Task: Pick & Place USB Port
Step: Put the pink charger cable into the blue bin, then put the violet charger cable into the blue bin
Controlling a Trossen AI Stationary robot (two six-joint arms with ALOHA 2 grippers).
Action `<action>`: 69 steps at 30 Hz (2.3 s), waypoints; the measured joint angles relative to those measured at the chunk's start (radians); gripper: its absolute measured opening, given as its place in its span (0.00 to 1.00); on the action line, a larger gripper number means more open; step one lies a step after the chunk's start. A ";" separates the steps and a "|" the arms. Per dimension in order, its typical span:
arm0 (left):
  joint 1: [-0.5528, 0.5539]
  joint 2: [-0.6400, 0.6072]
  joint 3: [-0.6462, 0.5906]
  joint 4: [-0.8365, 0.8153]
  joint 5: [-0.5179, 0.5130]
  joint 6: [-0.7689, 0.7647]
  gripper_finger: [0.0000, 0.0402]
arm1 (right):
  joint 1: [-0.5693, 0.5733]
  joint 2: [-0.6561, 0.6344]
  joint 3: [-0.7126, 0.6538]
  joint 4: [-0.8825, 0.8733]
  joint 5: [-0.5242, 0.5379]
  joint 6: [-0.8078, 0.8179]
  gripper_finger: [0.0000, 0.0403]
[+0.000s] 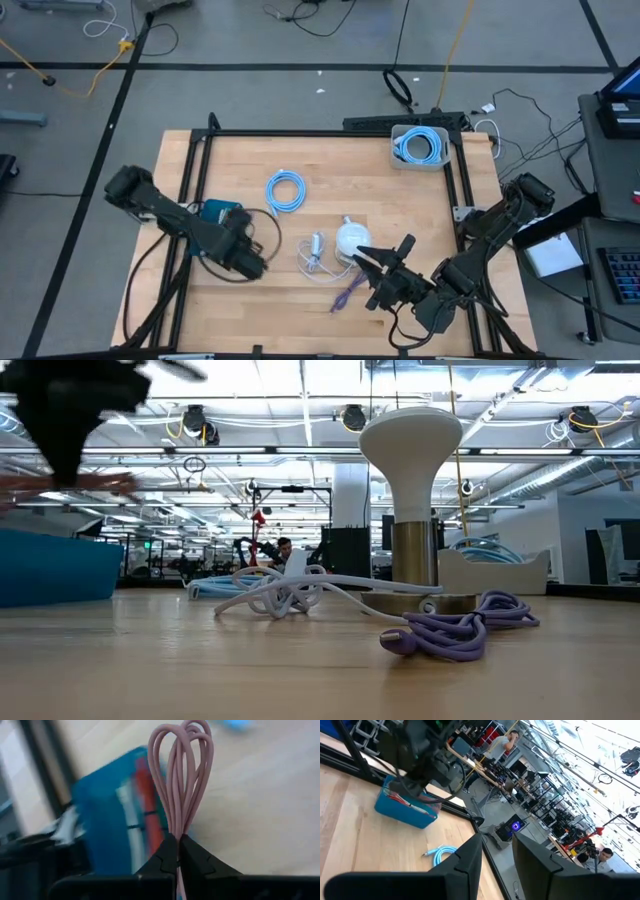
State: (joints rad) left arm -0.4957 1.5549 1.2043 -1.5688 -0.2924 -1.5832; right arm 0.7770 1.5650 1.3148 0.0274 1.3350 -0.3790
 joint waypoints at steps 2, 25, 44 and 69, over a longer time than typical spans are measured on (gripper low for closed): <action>0.024 -0.033 -0.089 -0.005 0.035 -0.021 0.01 | 0.002 0.000 0.000 0.003 0.000 0.000 0.25; 0.102 -0.314 -0.467 0.184 0.112 -0.061 0.18 | 0.004 0.000 0.000 0.005 -0.001 -0.003 0.25; 0.038 -0.312 -0.246 0.191 -0.174 0.114 0.53 | 0.004 0.000 0.000 -0.058 -0.202 0.046 0.25; -0.196 -0.059 -0.154 1.212 -0.337 0.831 0.53 | -0.058 0.019 -0.526 0.210 -0.894 0.545 0.25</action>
State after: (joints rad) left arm -0.6915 1.4964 1.0508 -0.3571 -0.6297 -0.7518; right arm 0.7194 1.5845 0.7883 0.2374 0.4409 0.1656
